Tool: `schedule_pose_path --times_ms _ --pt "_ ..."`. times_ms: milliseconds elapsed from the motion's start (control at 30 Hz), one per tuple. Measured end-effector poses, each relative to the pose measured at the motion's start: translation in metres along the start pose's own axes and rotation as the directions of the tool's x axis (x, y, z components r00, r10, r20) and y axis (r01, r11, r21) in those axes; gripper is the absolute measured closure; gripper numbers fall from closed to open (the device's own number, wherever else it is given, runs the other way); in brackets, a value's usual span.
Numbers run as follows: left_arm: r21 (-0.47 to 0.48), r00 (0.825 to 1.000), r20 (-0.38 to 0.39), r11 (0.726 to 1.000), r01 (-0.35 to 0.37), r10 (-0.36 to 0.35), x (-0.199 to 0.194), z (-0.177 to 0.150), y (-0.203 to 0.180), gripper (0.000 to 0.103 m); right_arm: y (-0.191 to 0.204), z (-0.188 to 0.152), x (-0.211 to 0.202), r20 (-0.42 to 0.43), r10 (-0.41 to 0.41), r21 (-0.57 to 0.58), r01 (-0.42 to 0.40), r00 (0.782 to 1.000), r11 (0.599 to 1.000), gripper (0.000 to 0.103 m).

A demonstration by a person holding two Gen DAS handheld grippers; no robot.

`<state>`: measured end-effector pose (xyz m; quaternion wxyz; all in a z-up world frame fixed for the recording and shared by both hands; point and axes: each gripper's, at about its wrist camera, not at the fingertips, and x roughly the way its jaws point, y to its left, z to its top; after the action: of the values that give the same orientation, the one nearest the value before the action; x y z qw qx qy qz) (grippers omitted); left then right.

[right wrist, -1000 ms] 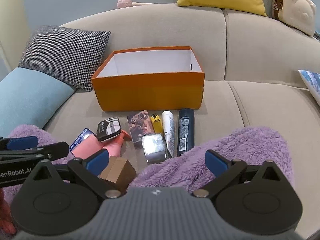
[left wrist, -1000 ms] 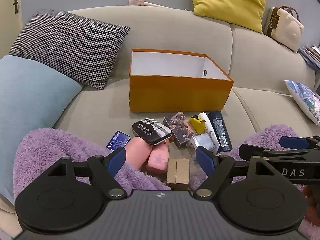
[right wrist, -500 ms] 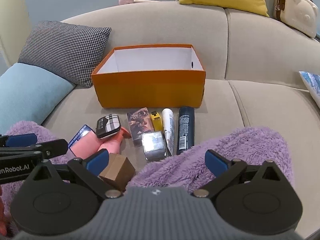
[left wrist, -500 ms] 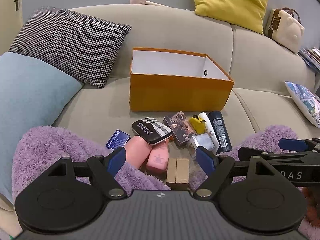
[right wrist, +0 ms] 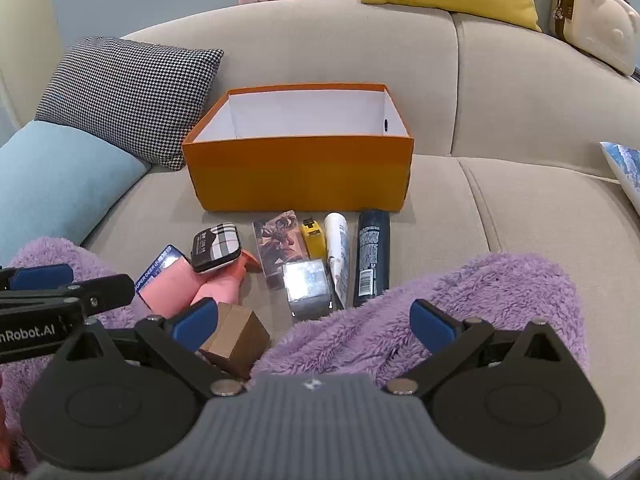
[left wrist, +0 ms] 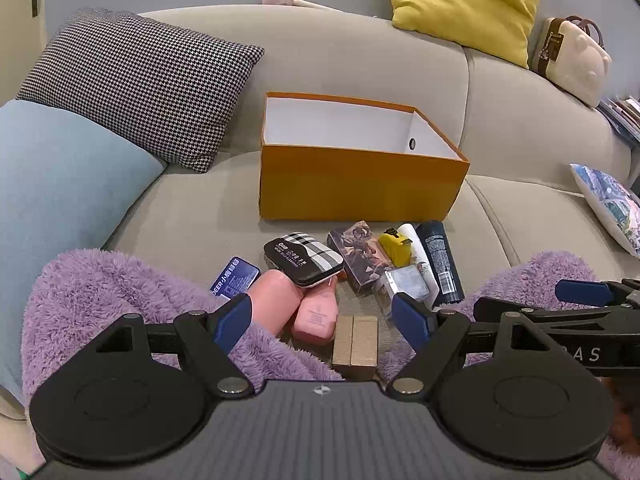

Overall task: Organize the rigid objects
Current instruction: 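Grasp the plaid tin with the left tool while the right grasps the photo card box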

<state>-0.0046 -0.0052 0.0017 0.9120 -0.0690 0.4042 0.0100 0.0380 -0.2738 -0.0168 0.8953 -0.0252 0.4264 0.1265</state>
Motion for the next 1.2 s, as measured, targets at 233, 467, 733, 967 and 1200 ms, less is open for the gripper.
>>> schedule_pose_path --times_ms 233,467,733,967,1200 --pt "-0.037 0.998 -0.045 0.999 0.035 -0.037 0.01 0.001 0.008 0.01 0.0 0.0 0.005 -0.024 0.01 0.008 -0.01 1.0 1.0 0.002" --pt "-0.082 0.986 -0.104 0.989 0.124 -0.133 0.03 0.006 0.017 0.024 -0.001 0.001 0.025 -0.086 0.058 0.028 -0.056 0.995 0.998 0.011" --pt "-0.187 0.967 -0.155 0.967 0.173 -0.203 0.081 0.029 0.037 0.038 0.0 0.017 0.073 -0.18 0.141 0.043 -0.135 0.973 0.99 0.047" --pt "-0.259 0.958 -0.241 0.961 0.094 -0.158 0.15 0.059 0.066 0.037 0.02 0.048 0.131 -0.23 0.195 -0.036 -0.209 0.953 0.977 0.057" --pt "-0.339 0.908 -0.373 0.939 0.06 -0.193 0.205 0.057 0.083 0.03 0.031 0.084 0.183 -0.27 0.169 -0.148 -0.215 0.948 0.965 0.058"
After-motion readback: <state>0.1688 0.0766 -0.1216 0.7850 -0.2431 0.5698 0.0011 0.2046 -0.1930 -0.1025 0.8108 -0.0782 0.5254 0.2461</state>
